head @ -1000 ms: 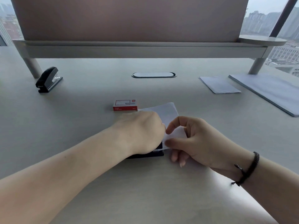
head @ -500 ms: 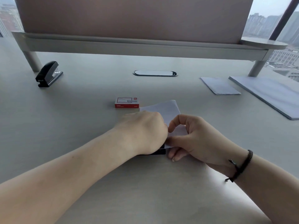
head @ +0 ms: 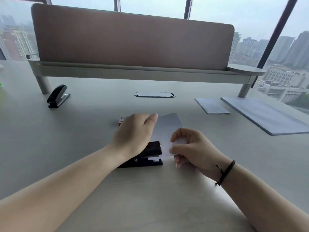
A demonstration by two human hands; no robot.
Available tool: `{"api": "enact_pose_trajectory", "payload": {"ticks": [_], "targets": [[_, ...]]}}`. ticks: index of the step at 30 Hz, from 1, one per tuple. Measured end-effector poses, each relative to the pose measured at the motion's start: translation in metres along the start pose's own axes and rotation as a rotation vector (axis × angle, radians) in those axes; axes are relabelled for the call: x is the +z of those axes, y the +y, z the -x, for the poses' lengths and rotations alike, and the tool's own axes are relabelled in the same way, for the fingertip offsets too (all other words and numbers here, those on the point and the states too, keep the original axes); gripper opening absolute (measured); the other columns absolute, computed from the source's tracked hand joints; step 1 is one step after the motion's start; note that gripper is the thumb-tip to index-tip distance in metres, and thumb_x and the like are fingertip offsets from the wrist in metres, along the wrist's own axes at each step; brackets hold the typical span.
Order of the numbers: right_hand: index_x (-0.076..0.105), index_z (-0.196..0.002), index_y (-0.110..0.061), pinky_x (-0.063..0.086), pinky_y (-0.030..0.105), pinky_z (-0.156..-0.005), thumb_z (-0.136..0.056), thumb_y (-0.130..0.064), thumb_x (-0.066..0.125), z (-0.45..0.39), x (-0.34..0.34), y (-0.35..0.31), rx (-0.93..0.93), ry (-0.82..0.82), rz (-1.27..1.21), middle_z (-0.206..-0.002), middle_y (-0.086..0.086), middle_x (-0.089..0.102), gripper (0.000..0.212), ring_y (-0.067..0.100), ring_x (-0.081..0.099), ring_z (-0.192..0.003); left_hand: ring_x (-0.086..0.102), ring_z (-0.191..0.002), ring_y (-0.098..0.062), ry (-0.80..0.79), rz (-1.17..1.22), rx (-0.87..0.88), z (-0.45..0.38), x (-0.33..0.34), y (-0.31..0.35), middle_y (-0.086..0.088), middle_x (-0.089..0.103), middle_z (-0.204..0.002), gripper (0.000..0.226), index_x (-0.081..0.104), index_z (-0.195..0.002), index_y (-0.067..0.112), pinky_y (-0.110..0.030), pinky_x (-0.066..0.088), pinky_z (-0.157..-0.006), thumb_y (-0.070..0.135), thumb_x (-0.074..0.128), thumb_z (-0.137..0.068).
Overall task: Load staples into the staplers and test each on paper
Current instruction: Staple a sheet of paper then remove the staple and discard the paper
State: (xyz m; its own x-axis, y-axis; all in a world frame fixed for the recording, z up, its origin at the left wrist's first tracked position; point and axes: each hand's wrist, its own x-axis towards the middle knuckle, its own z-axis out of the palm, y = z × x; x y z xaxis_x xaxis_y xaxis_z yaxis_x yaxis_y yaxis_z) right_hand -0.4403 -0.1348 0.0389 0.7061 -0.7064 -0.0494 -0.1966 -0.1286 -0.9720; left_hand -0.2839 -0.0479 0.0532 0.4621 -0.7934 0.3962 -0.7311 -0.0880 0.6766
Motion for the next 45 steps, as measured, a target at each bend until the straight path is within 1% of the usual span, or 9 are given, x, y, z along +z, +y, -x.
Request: {"api": "enact_pose_trajectory", "payload": {"ticks": [7,13,17,22,28,33,39,42,45], "targets": [[0.053,-0.077,-0.007,0.050,0.030,-0.049,-0.081,0.022,0.055,0.017,-0.013,-0.052,-0.230,-0.085,-0.381,-0.057,0.006,0.043,0.029,0.018,0.039,-0.043,0.034,-0.048,-0.007,0.129,0.229,0.262,0.014,-0.062,0.006,0.010,0.042,-0.052,0.034,0.049,-0.068,0.020,-0.022,0.031,-0.048,0.044,0.053,-0.091],[0.057,-0.076,-0.010,0.051,0.031,-0.051,-0.072,0.008,0.064,0.013,0.017,-0.080,-0.299,-0.286,-0.490,-0.063,0.006,0.050,0.020,0.020,0.042,-0.046,0.051,-0.086,-0.010,0.170,-0.134,0.591,0.042,-0.081,0.002,-0.002,0.047,-0.121,0.053,0.051,-0.110,0.022,-0.025,0.043,-0.071,0.050,0.074,-0.072],[0.058,-0.079,-0.010,0.052,0.032,-0.053,-0.073,0.005,0.065,0.003,0.030,-0.066,-0.192,-0.349,-0.540,-0.066,0.008,0.051,0.017,0.020,0.044,-0.045,0.047,-0.084,-0.023,0.386,-0.217,0.613,0.043,-0.069,-0.012,-0.006,0.038,-0.119,0.036,0.060,-0.107,0.026,-0.030,0.044,-0.076,0.039,0.077,-0.078],[0.064,-0.083,-0.010,0.052,0.033,-0.055,-0.075,0.003,0.067,0.001,0.038,-0.041,-0.094,-0.428,-0.494,-0.063,0.007,0.055,0.015,0.020,0.047,-0.050,0.050,-0.100,-0.034,0.342,-0.195,0.615,0.048,-0.057,-0.030,-0.011,0.051,-0.112,0.012,0.068,-0.098,0.035,-0.024,0.033,-0.088,0.029,0.070,-0.088],[0.069,-0.088,-0.016,0.042,0.034,-0.053,-0.070,-0.039,0.072,0.007,0.034,-0.034,-0.142,-0.305,-0.159,-0.064,0.014,0.059,0.029,0.027,0.049,-0.055,0.052,-0.094,-0.019,0.245,-0.028,0.473,0.061,-0.049,-0.033,-0.002,0.059,-0.103,0.008,0.074,-0.089,0.032,-0.019,0.035,-0.082,0.028,0.068,-0.087],[0.070,-0.099,-0.045,0.047,0.022,-0.057,-0.064,-0.066,0.067,0.023,0.038,-0.039,-0.495,0.034,0.394,-0.136,-0.022,0.048,0.041,0.013,0.062,-0.089,0.060,-0.089,-0.015,0.172,0.128,0.354,0.065,-0.049,-0.024,0.009,0.065,-0.088,0.008,0.074,-0.087,0.028,-0.017,0.040,-0.077,0.031,0.066,-0.086],[0.073,-0.075,-0.026,0.038,0.014,-0.048,-0.077,-0.047,0.067,0.028,0.041,-0.042,-0.566,0.007,0.370,-0.061,-0.003,0.065,0.022,0.006,0.049,-0.050,0.073,-0.085,-0.009,-0.034,0.611,0.087,0.070,-0.053,-0.010,0.010,0.077,-0.086,0.010,0.081,-0.088,0.020,-0.016,0.053,-0.077,0.024,0.072,-0.085],[0.076,-0.080,-0.017,0.048,0.034,-0.054,-0.075,-0.046,0.067,0.025,0.038,-0.040,-0.427,-0.131,0.183,-0.065,0.009,0.071,0.031,0.025,0.062,-0.057,0.075,-0.095,-0.024,-0.208,0.907,-0.123,0.071,-0.056,-0.008,-0.006,0.079,-0.098,0.023,0.080,-0.097,0.015,-0.029,0.059,-0.081,0.024,0.070,-0.079],[0.074,-0.074,-0.009,0.042,0.034,-0.058,-0.070,-0.043,0.071,0.023,0.037,-0.040,-0.257,-0.227,0.006,-0.063,0.011,0.068,0.034,0.018,0.059,-0.060,0.077,-0.086,-0.023,-0.291,1.017,-0.253,0.070,-0.059,-0.007,-0.010,0.079,-0.094,0.027,0.081,-0.094,0.015,-0.027,0.060,-0.068,0.026,0.069,-0.073]]}}
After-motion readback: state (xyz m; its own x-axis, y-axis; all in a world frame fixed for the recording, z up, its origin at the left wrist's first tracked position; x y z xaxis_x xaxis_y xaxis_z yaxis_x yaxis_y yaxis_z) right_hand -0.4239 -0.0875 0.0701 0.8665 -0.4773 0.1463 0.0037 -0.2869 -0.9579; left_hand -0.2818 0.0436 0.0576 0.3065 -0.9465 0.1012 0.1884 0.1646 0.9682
